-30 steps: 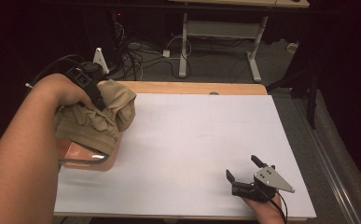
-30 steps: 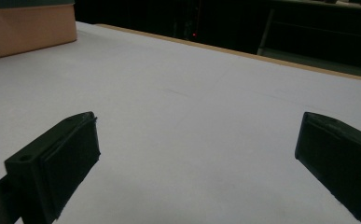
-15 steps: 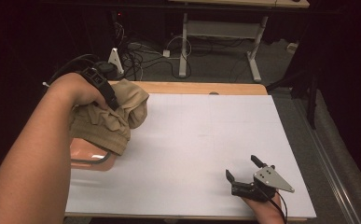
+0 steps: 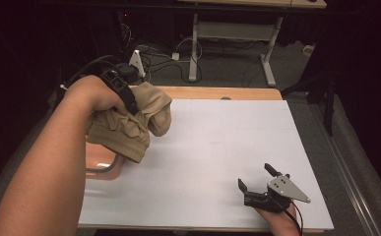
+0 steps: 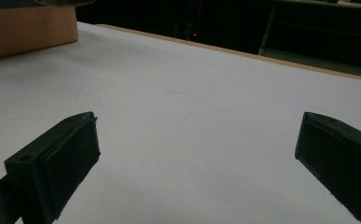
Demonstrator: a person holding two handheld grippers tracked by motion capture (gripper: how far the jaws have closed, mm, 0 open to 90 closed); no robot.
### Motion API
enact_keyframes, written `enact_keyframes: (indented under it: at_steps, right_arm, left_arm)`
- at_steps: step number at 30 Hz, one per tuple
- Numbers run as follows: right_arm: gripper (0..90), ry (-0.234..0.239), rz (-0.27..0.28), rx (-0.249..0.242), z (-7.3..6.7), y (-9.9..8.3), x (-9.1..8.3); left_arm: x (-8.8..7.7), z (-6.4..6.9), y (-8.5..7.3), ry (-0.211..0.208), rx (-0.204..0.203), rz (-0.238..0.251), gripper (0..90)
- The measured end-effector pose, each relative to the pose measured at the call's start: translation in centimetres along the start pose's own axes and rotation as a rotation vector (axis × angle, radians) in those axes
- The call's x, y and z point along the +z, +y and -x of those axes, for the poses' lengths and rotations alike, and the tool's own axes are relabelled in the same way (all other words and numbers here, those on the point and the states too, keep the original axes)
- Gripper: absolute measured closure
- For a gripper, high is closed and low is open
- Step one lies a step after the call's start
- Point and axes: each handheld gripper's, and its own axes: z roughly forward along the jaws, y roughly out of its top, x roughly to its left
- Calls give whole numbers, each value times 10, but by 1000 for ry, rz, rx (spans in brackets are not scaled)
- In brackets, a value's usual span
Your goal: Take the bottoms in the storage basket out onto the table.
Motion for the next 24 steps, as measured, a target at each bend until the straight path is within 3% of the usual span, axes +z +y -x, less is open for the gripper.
enact_keyframes:
  at_steps: [24]
  right_arm:
    - [7, -5, 5, 9, 2, 0, -2]
  left_arm:
    - [35, 39, 40, -48, 83, 28, 598]
